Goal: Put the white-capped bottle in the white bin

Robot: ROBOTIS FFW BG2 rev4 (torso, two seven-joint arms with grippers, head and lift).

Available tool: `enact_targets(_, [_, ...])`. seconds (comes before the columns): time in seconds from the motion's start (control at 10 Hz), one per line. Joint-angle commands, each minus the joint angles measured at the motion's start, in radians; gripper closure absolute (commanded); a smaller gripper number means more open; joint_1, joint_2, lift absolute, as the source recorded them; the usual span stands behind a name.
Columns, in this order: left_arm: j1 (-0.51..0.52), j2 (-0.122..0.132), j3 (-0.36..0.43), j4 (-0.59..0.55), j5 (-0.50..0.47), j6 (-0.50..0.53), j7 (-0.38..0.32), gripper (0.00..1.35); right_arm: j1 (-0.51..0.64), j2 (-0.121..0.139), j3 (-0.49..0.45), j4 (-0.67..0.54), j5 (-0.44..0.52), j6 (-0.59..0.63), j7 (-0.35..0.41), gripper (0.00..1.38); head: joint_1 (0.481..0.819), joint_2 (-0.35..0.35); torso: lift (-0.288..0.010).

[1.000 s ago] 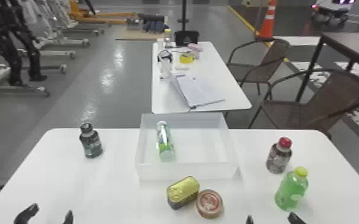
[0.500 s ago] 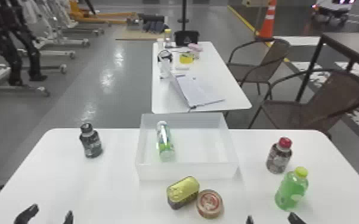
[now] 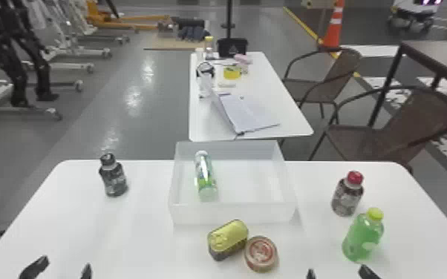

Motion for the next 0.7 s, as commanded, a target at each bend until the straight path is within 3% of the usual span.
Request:
enact_targets(0.0, [0.000,-0.003,-0.001,0.000,0.001,0.001,0.000,0.30,0.000,0.000,0.000,0.000,0.000,0.000,0.000,0.09,0.549,0.000,-0.100])
enact_targets(0.6, [0.000,-0.003,-0.002,0.000,0.001,0.003,0.000,0.30,0.002,0.002,0.000,0.000,0.000,0.000,0.000,0.09,0.549,0.000,-0.100])
